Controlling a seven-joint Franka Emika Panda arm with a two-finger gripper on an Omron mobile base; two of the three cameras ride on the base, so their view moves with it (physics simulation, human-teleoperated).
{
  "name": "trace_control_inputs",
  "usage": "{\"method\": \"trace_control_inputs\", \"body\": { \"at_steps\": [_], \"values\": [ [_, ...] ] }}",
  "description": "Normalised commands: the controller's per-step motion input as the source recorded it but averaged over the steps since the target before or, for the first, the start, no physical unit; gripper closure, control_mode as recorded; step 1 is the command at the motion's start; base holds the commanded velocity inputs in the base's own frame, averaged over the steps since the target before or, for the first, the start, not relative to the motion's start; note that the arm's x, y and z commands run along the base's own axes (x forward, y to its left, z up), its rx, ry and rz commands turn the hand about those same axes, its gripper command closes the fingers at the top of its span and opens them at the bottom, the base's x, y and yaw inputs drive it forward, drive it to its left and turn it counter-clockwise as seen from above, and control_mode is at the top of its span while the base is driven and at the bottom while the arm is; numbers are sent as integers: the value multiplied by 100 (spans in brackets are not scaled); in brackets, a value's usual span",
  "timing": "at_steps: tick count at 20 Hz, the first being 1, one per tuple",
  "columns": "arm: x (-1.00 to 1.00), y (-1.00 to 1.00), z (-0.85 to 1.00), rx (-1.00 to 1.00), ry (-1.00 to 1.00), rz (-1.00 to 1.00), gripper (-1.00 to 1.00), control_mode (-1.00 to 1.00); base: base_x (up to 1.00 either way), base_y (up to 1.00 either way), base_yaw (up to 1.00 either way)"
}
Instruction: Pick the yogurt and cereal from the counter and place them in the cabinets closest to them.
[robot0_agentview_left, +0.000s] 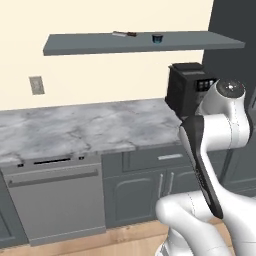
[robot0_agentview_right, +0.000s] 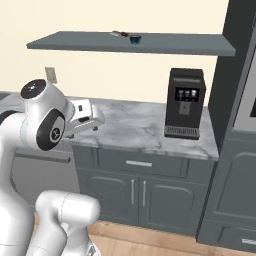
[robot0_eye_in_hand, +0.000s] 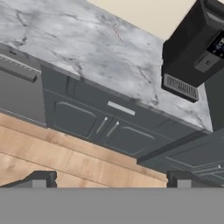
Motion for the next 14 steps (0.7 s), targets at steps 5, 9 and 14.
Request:
{"method": "trace_control_inputs", "body": {
  "at_steps": [5, 9, 14],
  "values": [
    [0, 0, 0, 0, 0, 0, -100, 100, -2, 48, 0],
    [0, 0, 0, 0, 0, 0, -100, 100, -3, 53, 0],
    [0, 0, 0, 0, 0, 0, -100, 100, -2, 54, 0]
  ]
}}
